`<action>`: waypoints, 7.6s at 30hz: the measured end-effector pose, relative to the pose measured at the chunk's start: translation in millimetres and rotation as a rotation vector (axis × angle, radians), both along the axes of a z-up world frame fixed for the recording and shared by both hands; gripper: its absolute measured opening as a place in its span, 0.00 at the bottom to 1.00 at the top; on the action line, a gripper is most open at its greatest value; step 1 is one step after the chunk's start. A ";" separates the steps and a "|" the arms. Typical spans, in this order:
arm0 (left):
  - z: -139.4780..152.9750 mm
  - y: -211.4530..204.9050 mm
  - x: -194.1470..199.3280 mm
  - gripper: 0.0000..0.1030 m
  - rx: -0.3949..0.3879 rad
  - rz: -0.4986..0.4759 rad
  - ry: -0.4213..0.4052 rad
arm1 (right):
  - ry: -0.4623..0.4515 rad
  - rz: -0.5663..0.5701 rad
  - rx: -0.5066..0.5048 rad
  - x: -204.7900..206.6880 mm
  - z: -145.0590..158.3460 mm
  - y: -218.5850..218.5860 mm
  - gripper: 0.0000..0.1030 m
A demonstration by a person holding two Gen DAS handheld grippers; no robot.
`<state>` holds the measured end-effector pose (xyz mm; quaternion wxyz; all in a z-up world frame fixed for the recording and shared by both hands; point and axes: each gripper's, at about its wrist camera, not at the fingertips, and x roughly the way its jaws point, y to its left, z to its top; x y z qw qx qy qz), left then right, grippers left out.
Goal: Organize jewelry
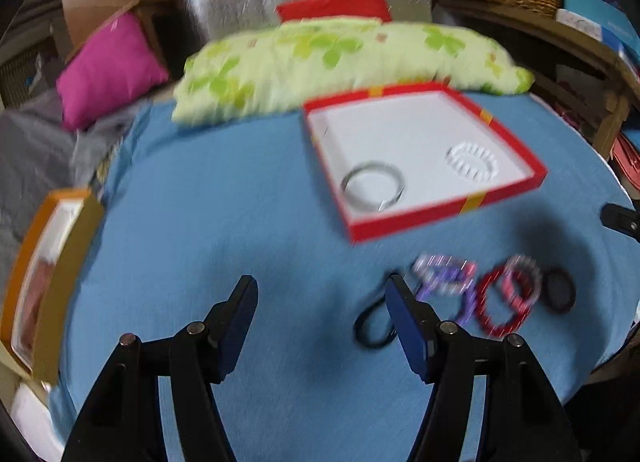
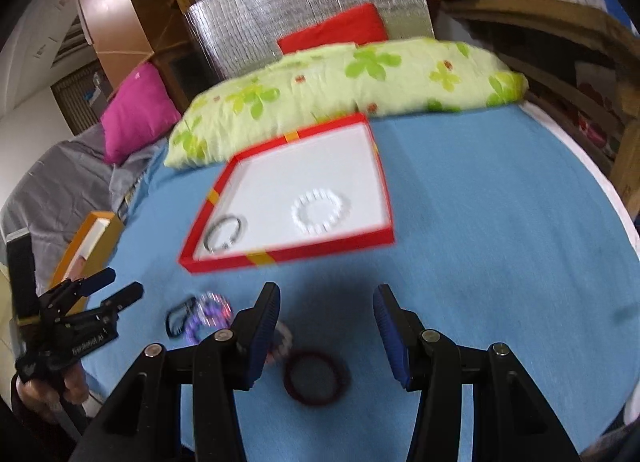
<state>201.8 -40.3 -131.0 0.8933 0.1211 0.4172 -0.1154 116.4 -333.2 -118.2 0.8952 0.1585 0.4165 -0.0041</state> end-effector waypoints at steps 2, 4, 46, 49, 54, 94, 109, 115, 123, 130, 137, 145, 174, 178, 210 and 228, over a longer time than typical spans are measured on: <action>-8.1 10.5 -3.1 0.65 -0.001 0.016 0.027 | 0.037 0.009 0.002 -7.8 -8.5 -2.8 0.51; -16.7 19.2 -7.0 0.65 0.003 0.026 0.049 | 0.071 0.023 0.004 -14.7 -17.3 -2.2 0.48; -39.2 -12.1 13.2 0.05 -0.209 -0.203 0.189 | 0.099 -0.010 -0.032 5.0 -32.2 14.6 0.05; -26.1 -6.7 11.1 0.05 -0.242 -0.207 0.146 | 0.065 -0.007 0.001 4.4 -25.2 13.2 0.05; -7.2 -3.7 13.5 0.05 -0.289 -0.206 0.087 | 0.021 -0.004 0.037 10.4 -16.9 14.5 0.05; -43.4 -116.8 196.6 0.05 -0.237 -0.205 0.214 | 0.170 -0.156 0.079 246.1 -63.9 4.6 0.09; -11.5 -87.5 173.2 0.53 -0.166 -0.132 0.094 | 0.080 -0.137 0.135 214.2 -35.9 -9.8 0.11; 0.7 -66.8 144.9 0.55 -0.127 -0.101 0.064 | 0.085 -0.080 0.108 184.0 -25.4 0.0 0.11; -3.3 -34.8 75.4 0.59 -0.068 -0.071 0.038 | 0.091 -0.019 0.101 117.4 -18.2 9.3 0.24; -18.7 -22.9 20.0 0.59 -0.040 -0.064 0.067 | 0.103 0.026 0.137 53.2 -18.2 15.5 0.25; -25.0 -23.3 -9.0 0.60 -0.062 -0.083 0.091 | 0.134 0.070 0.146 15.4 -26.4 27.5 0.25; -34.6 -25.5 9.0 0.60 -0.063 -0.050 0.125 | 0.249 0.062 0.185 25.8 -54.3 24.6 0.25; -45.0 -38.1 38.7 0.54 -0.195 -0.084 0.245 | 0.159 -0.130 0.138 46.5 -42.7 0.7 0.08; -53.9 -42.3 50.7 0.45 -0.253 -0.081 0.307 | 0.187 -0.127 0.154 51.5 -48.5 -0.6 0.08; -41.0 -32.7 51.1 0.08 -0.305 -0.098 0.213 | 0.234 -0.053 0.009 59.9 -65.6 25.1 0.14; -61.8 -10.4 58.9 0.25 -0.172 0.014 0.237 | 0.225 -0.098 -0.003 57.5 -62.7 14.1 0.09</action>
